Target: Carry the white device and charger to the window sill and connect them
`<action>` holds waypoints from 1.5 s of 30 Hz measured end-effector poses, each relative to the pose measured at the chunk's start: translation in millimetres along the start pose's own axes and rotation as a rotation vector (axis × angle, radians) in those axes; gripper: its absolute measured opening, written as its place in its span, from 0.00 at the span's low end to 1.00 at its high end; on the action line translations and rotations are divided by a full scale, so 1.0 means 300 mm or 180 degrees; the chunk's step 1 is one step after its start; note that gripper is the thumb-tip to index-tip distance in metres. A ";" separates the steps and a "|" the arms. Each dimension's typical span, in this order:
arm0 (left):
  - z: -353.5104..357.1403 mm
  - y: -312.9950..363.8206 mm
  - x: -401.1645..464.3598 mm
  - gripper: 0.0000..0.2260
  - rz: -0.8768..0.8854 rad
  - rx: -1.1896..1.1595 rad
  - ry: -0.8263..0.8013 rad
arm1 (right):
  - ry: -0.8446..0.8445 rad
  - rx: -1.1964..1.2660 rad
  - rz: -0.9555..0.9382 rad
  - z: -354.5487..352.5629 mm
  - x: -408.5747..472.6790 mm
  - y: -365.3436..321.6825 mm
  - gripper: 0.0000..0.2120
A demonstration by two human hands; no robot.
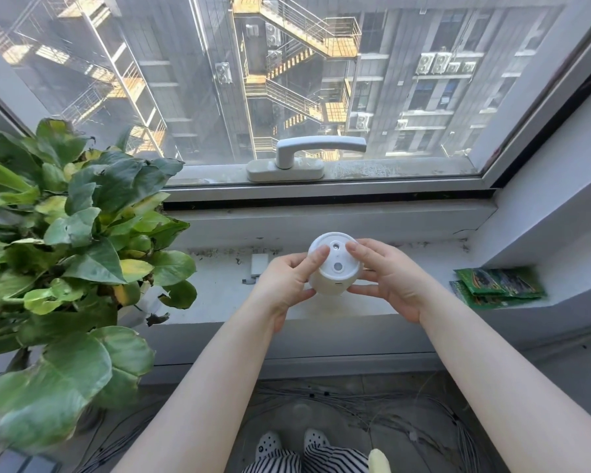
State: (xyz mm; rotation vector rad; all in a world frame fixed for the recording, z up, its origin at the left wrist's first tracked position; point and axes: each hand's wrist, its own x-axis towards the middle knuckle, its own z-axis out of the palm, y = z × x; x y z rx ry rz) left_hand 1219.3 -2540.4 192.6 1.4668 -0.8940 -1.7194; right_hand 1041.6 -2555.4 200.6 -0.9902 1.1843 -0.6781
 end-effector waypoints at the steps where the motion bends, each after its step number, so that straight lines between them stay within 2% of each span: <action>1: -0.002 0.001 0.003 0.18 -0.0027 -0.0048 0.0074 | -0.0035 0.0025 0.0024 0.001 0.002 0.001 0.20; 5: -0.002 0.000 0.008 0.13 0.0001 -0.0195 0.0191 | -0.0080 0.0123 0.0086 -0.003 0.018 0.007 0.16; 10: -0.008 -0.016 0.018 0.17 0.0039 -0.0264 0.0149 | 0.0059 0.0188 0.0216 -0.004 0.035 0.010 0.15; 14: -0.003 -0.027 0.035 0.13 0.0096 -0.0196 0.0409 | 0.0155 0.0135 0.0239 0.007 0.045 0.017 0.13; 18: 0.003 -0.034 0.049 0.15 0.0194 -0.0057 0.0580 | 0.0230 0.0090 0.0315 0.016 0.051 0.029 0.14; 23: -0.002 -0.056 0.060 0.04 0.0322 0.0301 0.0636 | 0.0247 0.0005 0.0342 0.016 0.057 0.039 0.16; 25: -0.001 -0.064 0.065 0.03 0.0375 0.0363 0.0701 | 0.0259 0.0013 0.0342 0.015 0.060 0.043 0.17; 33: -0.006 -0.074 0.073 0.11 0.0416 0.0492 0.0837 | 0.0323 -0.0053 0.0351 0.015 0.074 0.056 0.17; 38: -0.005 -0.067 0.069 0.13 0.0464 0.0641 0.0854 | 0.0302 -0.0093 0.0332 0.010 0.078 0.058 0.17; 41: -0.001 -0.053 0.056 0.29 0.0509 0.0706 0.1007 | 0.0349 -0.0194 0.0295 0.000 0.085 0.074 0.21; 43: -0.014 -0.039 0.014 0.26 0.0704 0.0767 0.1095 | 0.0522 -0.0239 0.0221 -0.015 0.083 0.081 0.23; 45: -0.030 -0.021 -0.028 0.20 0.0971 0.0351 0.1180 | 0.0810 -0.0187 0.0110 -0.040 0.068 0.075 0.23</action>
